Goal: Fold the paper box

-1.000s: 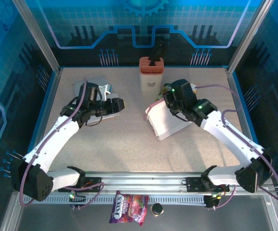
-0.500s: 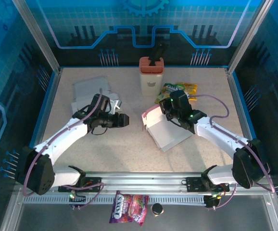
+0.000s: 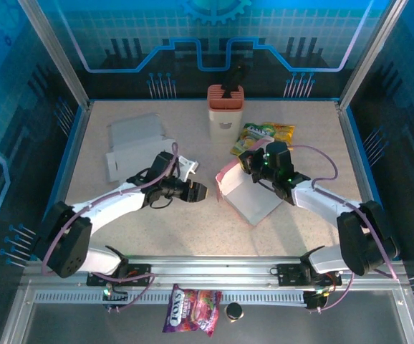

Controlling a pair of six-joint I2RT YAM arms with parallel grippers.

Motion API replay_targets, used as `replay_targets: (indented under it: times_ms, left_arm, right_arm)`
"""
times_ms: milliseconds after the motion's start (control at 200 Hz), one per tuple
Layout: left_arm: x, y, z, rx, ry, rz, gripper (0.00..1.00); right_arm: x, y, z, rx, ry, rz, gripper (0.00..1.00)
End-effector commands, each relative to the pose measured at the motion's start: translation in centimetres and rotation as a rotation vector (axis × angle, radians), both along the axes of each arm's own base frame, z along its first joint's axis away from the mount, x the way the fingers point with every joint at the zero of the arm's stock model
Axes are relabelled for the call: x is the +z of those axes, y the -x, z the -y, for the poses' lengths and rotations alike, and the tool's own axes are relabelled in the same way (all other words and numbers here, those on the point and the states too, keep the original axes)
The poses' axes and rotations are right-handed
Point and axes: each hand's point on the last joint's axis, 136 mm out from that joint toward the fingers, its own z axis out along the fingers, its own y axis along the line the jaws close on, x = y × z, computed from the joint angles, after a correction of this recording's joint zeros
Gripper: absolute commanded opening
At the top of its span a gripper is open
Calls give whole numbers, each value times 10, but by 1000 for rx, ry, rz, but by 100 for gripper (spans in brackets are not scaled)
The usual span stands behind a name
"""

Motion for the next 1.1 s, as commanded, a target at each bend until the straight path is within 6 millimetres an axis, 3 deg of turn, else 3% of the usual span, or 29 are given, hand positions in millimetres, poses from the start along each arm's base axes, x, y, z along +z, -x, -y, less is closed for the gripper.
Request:
replay_targets:
  times_ms: [0,275,665,865,1096]
  left_arm:
    - [-1,-10,10,-50,-1,109,56]
    - [-6,-12,30,-113,-16,180,56]
    - [-3,-12,49,-138,-57,250,53]
    - [-11,-14,44,-103,-128,264,52]
    - [-17,-6,39,-105,-139,253,51]
  right_arm:
    - [3,-1,-4,63,-30,66,0]
    - [-3,-2,-7,76,-86,104,0]
    - [2,0,-5,76,-92,129,0]
    - [5,8,-1,64,-124,202,0]
    - [-12,28,9,58,-114,208,0]
